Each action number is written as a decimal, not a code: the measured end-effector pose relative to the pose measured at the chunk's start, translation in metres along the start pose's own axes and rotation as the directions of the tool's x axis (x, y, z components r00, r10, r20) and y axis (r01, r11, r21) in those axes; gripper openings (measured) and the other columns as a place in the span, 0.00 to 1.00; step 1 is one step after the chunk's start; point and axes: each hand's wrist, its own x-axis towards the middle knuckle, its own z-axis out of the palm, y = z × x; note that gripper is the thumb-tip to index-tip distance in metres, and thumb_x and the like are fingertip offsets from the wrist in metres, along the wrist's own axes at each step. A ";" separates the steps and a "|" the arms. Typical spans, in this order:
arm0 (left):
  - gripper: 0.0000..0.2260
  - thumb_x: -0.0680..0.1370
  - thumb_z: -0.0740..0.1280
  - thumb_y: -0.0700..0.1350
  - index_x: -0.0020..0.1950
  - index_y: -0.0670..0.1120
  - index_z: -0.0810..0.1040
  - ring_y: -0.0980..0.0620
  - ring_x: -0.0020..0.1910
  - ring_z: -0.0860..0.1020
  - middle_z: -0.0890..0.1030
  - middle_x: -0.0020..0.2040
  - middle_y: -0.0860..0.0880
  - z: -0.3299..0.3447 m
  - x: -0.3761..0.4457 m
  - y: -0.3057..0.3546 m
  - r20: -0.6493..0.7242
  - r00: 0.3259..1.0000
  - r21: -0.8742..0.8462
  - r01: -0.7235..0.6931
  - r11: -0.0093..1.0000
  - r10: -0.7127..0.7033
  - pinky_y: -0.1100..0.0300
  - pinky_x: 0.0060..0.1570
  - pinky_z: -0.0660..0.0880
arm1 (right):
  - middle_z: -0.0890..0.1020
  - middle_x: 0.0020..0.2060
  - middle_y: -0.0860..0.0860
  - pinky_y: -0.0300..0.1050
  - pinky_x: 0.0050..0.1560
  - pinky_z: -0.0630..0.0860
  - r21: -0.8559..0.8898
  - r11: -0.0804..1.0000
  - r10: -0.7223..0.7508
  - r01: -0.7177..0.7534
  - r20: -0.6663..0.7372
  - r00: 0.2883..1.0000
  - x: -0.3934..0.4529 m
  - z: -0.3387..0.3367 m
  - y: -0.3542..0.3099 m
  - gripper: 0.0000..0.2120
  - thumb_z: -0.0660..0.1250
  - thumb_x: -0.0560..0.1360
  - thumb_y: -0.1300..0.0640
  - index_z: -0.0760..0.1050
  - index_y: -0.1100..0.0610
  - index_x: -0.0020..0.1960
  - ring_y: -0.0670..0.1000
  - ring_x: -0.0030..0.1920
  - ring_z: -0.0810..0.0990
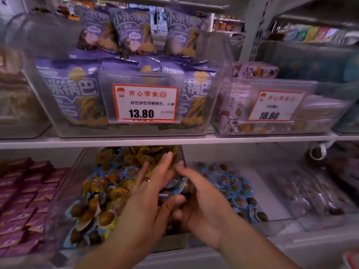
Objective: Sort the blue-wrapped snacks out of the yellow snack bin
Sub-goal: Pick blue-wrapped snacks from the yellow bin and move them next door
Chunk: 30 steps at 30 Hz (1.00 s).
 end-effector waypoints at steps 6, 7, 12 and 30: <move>0.25 0.83 0.48 0.57 0.78 0.50 0.61 0.53 0.80 0.52 0.60 0.79 0.52 0.004 0.008 0.007 0.131 0.990 0.243 -0.078 0.967 0.047 0.49 0.73 0.54 | 0.80 0.36 0.55 0.38 0.23 0.73 -0.101 0.989 -0.125 0.111 -0.143 0.982 -0.010 -0.017 -0.009 0.09 0.65 0.78 0.63 0.83 0.59 0.53 0.48 0.27 0.77; 0.25 0.83 0.47 0.58 0.79 0.49 0.59 0.51 0.80 0.53 0.60 0.79 0.51 0.005 0.010 0.008 0.157 0.987 0.281 -0.084 0.956 0.041 0.49 0.73 0.54 | 0.82 0.37 0.56 0.37 0.23 0.74 -0.112 0.985 -0.150 0.132 -0.168 0.974 -0.010 -0.021 -0.011 0.10 0.65 0.78 0.64 0.82 0.61 0.55 0.48 0.28 0.78; 0.31 0.80 0.44 0.67 0.80 0.56 0.45 0.56 0.79 0.52 0.51 0.81 0.55 0.016 0.010 0.002 0.226 0.973 0.295 -0.014 0.956 -0.056 0.61 0.75 0.51 | 0.84 0.38 0.56 0.36 0.27 0.76 -0.053 0.965 -0.260 0.258 -0.355 0.898 0.006 -0.055 -0.038 0.08 0.70 0.73 0.69 0.82 0.63 0.51 0.46 0.30 0.81; 0.08 0.75 0.65 0.49 0.50 0.55 0.83 0.58 0.36 0.79 0.82 0.38 0.57 -0.085 -0.012 -0.042 -0.286 0.935 0.231 0.279 0.932 -0.209 0.59 0.38 0.75 | 0.86 0.45 0.57 0.33 0.37 0.78 -0.734 0.601 -0.733 0.317 -0.348 0.584 0.047 -0.091 -0.066 0.11 0.62 0.77 0.67 0.82 0.57 0.47 0.48 0.42 0.85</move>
